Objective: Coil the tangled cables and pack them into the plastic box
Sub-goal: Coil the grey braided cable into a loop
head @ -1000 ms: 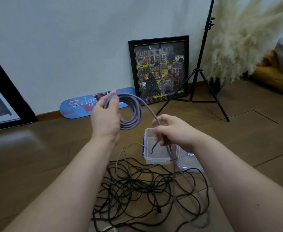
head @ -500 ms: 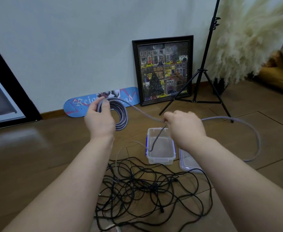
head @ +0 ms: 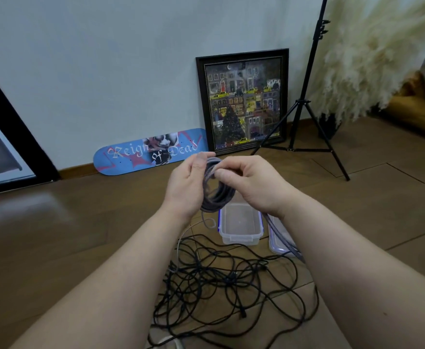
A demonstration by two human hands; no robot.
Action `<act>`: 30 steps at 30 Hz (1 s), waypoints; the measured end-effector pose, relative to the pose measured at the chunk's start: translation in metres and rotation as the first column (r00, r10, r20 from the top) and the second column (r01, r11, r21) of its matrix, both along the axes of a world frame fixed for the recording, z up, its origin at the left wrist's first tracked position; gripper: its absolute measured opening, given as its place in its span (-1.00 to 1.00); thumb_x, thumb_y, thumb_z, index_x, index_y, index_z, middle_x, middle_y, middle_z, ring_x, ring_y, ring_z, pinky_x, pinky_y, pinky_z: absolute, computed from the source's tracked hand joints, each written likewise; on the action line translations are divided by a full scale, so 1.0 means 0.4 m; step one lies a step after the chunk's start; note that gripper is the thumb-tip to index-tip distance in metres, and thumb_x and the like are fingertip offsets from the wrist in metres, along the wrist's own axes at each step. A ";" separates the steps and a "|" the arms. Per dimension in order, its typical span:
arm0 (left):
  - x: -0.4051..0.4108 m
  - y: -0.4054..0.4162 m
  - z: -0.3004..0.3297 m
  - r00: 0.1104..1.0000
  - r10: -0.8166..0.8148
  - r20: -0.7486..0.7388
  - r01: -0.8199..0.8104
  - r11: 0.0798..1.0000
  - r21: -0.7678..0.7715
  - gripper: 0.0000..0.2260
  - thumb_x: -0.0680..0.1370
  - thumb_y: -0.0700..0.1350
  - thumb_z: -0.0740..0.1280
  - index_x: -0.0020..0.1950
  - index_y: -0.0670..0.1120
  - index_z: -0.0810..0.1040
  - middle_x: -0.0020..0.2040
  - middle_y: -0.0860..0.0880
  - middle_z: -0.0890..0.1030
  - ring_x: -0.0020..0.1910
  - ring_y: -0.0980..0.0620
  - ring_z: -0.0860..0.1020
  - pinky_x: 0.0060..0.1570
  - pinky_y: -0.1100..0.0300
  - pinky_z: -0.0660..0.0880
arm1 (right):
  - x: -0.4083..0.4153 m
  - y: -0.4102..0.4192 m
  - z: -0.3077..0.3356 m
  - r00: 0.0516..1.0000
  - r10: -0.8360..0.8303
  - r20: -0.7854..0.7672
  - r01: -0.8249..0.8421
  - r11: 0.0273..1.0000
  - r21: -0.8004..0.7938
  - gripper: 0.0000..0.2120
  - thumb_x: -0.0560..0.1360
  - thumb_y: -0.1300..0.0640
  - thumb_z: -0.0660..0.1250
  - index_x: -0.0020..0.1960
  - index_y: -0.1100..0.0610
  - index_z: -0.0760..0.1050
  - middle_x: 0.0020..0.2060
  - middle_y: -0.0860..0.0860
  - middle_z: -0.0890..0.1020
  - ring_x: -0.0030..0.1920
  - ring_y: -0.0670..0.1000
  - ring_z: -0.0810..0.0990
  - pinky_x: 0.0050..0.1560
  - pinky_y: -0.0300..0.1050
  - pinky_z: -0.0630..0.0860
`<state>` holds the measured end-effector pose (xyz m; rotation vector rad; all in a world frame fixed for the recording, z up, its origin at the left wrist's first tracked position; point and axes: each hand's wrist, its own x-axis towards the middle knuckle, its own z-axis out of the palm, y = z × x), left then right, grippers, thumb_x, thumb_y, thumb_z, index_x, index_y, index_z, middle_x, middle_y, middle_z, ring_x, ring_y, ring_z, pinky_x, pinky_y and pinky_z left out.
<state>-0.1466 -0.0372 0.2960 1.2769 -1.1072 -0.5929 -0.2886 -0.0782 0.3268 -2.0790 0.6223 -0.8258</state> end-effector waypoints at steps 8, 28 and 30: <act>-0.003 0.011 0.024 0.987 -0.035 -0.155 0.031 0.999 -0.027 -0.71 0.43 0.15 0.43 0.01 -0.02 0.60 -0.49 0.16 0.43 -0.52 0.17 0.28 -0.50 0.27 0.26 | -0.020 -0.020 0.015 0.946 -0.292 0.143 0.230 0.912 0.340 -0.66 0.40 -0.15 0.46 -0.22 0.13 0.52 -0.29 0.04 0.57 -0.23 0.00 0.52 -0.12 0.11 0.57; 0.038 0.011 0.026 0.931 0.212 -0.297 -0.209 0.977 0.041 -0.91 0.61 -0.06 0.33 0.01 -0.06 0.58 -0.51 0.16 0.41 -0.57 0.18 0.24 -0.53 0.30 0.23 | -0.005 -0.014 -0.027 0.868 -0.495 -0.031 0.398 0.732 -0.553 -0.62 0.53 0.30 0.27 0.34 0.16 0.50 0.32 0.10 0.53 0.40 0.16 0.40 0.38 0.02 0.30; 0.035 0.013 0.025 0.938 0.182 -0.295 -0.180 0.983 0.035 -0.91 0.60 -0.06 0.34 0.02 -0.05 0.59 -0.50 0.15 0.42 -0.56 0.17 0.24 -0.53 0.29 0.23 | 0.000 -0.022 -0.030 0.838 -0.534 -0.116 0.372 0.713 -0.594 -0.61 0.56 0.23 0.24 0.38 0.12 0.45 0.35 0.10 0.51 0.46 0.18 0.32 0.47 0.14 0.14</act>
